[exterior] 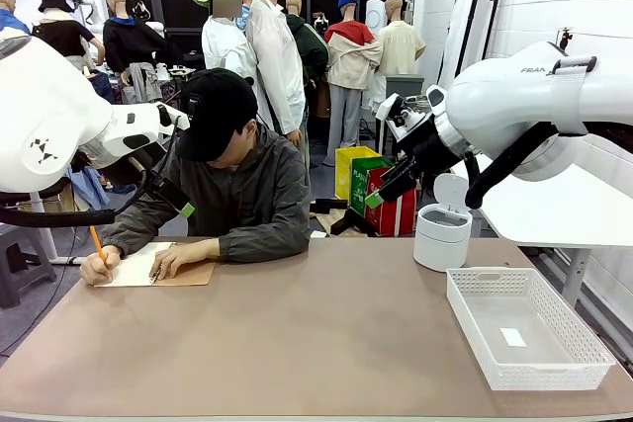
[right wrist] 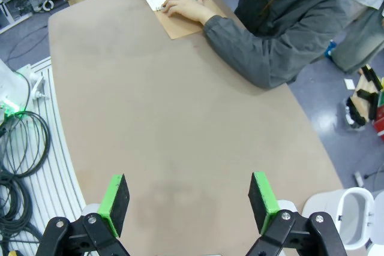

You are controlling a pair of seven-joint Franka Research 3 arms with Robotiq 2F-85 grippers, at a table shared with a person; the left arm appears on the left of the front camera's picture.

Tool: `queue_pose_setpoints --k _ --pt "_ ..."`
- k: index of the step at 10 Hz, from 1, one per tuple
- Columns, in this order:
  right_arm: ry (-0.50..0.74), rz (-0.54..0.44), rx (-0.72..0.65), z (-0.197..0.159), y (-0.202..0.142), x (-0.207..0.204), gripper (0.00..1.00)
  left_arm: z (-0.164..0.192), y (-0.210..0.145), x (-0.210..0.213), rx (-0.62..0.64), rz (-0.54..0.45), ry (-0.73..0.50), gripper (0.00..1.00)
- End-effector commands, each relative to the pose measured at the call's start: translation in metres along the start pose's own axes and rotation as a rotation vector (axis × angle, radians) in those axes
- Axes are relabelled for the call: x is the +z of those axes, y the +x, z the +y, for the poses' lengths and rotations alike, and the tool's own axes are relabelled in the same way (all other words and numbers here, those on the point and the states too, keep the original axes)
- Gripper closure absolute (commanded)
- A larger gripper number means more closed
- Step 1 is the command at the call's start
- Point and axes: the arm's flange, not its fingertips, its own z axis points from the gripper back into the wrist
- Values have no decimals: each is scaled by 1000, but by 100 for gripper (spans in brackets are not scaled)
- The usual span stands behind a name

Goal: Sort the paper based on its condition.
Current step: If a person hands you a paper, place it in the Organizing basket , and if it's crumpled, put it in the Trash can.

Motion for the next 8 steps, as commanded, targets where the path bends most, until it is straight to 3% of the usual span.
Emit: queue_pose_setpoints --k 1,8 --pt "-2 2 -1 0 1 0 0 1 0 0 0 2 1 0" --pt "-2 2 -1 0 1 0 0 1 0 0 0 2 1 0"
